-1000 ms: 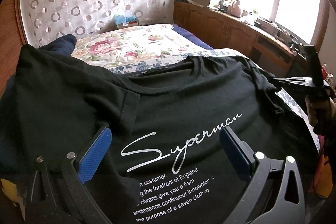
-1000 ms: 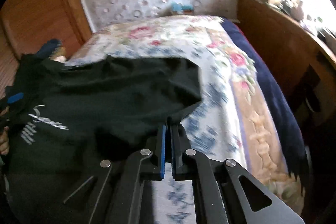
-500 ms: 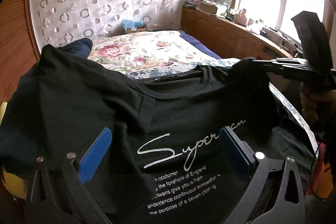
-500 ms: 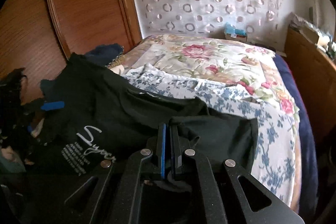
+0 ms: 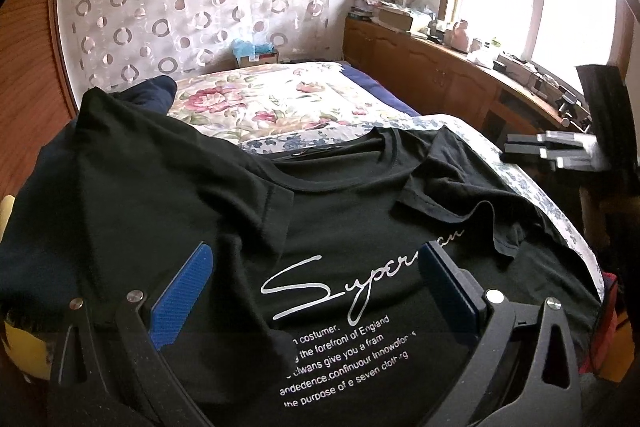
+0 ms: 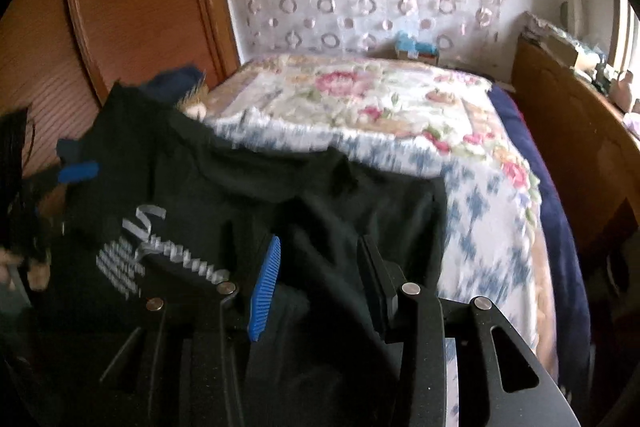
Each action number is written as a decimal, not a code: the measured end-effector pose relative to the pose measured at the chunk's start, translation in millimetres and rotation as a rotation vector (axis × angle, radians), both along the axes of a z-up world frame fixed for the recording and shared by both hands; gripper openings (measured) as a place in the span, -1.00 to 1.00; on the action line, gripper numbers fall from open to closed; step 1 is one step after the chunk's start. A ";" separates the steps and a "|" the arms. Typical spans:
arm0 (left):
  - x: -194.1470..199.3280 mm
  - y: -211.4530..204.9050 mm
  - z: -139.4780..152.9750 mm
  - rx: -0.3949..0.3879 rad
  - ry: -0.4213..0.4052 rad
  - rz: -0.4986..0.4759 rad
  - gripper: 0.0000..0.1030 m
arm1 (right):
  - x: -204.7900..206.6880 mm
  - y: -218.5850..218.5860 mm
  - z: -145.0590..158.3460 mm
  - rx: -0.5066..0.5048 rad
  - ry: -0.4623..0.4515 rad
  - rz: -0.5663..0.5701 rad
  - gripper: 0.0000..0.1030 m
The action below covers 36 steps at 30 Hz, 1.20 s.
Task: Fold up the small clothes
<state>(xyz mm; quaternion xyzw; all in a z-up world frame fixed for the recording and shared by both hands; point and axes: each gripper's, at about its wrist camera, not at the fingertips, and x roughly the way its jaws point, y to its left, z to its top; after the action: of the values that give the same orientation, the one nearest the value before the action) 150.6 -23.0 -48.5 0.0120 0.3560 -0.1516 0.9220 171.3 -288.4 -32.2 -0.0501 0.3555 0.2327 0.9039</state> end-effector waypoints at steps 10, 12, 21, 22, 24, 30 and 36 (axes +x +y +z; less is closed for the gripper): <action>-3.2 -0.5 0.7 -0.002 -0.007 -0.003 1.00 | -25.0 35.4 -38.4 -0.049 0.075 0.056 -0.20; -6.1 -1.0 1.1 -0.004 -0.010 -0.001 1.00 | -28.5 38.4 -41.6 -0.068 0.076 0.066 -0.20; -16.1 3.1 0.7 -0.011 -0.021 0.011 1.00 | -39.3 32.3 -51.1 -0.162 0.057 0.059 -0.77; -16.6 3.5 0.6 -0.011 -0.021 0.012 1.00 | -40.0 31.5 -49.9 -0.160 0.056 0.061 -0.86; -18.6 4.7 0.5 -0.010 -0.022 0.015 1.00 | -42.8 27.2 -47.0 -0.135 0.062 0.071 -0.89; -22.1 7.8 1.9 -0.008 -0.028 0.024 1.00 | -63.6 10.2 -31.4 -0.079 0.089 0.136 -0.90; -22.0 13.1 3.9 -0.011 -0.031 0.040 1.00 | -70.4 3.4 -32.3 -0.086 0.114 0.141 -0.83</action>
<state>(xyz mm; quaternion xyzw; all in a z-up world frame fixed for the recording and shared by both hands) 128.6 -9.9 -44.6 0.0022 0.3411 -0.1351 0.9303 100.8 -285.0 -64.5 -0.1007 0.4116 0.2828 0.8605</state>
